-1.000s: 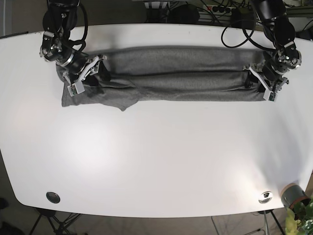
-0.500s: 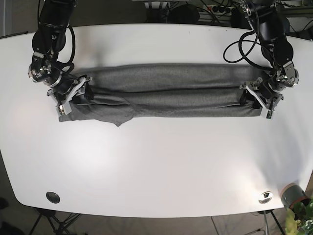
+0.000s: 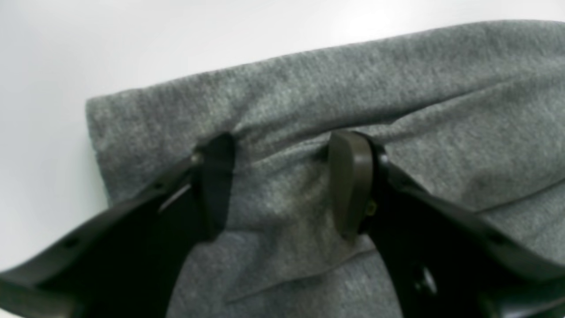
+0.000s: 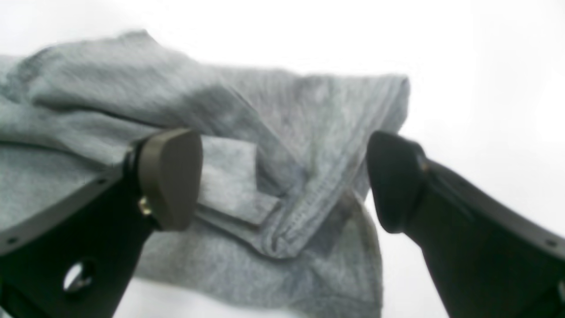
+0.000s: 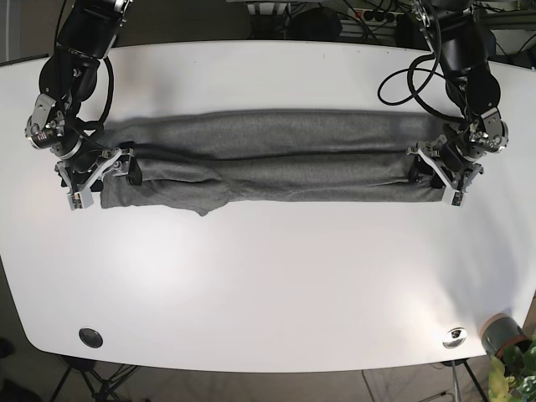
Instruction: Fold the T-shirt properly
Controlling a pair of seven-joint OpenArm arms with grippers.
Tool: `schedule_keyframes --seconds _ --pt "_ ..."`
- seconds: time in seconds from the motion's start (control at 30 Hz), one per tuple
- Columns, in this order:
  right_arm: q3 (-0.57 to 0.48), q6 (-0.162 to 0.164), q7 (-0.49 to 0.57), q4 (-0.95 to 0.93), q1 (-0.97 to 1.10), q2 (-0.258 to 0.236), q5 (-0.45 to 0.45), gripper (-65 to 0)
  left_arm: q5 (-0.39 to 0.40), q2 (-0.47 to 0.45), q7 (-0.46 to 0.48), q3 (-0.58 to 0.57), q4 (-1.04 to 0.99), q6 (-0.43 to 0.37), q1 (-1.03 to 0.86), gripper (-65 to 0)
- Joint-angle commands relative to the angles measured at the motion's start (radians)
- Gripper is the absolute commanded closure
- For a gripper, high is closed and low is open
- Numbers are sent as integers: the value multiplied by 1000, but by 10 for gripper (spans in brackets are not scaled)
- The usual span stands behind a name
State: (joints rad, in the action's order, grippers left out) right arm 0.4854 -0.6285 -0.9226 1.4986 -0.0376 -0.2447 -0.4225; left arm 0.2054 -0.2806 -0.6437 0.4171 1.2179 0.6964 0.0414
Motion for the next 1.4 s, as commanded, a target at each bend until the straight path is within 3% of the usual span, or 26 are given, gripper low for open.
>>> schedule_keyframes --seconds 0.0,0.17,0.43,0.67,0.93,1.13,1.3,1.37 --pt "3 -3 20 -25 -29 -12 -20 -561 -25 -3 -52 -5 -3 2 -4 -324" --pt "-4 -3 20 -83 -58 -6 -20 -561 -25 -4 -52 -5 -3 2 -4 -324" --pt "-116 2 20 -20 -51 34 -17 -558 -25 -4 -51 -5 -5 2 -4 -324" --pt "-113 5 24 -17 -41 57 -14 -447 -25 -4 -51 -5 -5 2 -4 -324" --pt "-34 6 38 -16 -41 23 -14 -549 -25 -4 -51 -5 -5 2 -4 -324" --pt "5 6 26 47 -31 -31 -19 -561 -25 -4 -51 -5 -6 2 -4 -324" --pt "32 0 -56 204 5 -26 -22 -561 -25 -4 -51 -5 -6 2 -4 -324" --pt "32 -1 -80 250 5 3 -20 -561 -25 -4 -51 -5 -6 2 -4 -324"
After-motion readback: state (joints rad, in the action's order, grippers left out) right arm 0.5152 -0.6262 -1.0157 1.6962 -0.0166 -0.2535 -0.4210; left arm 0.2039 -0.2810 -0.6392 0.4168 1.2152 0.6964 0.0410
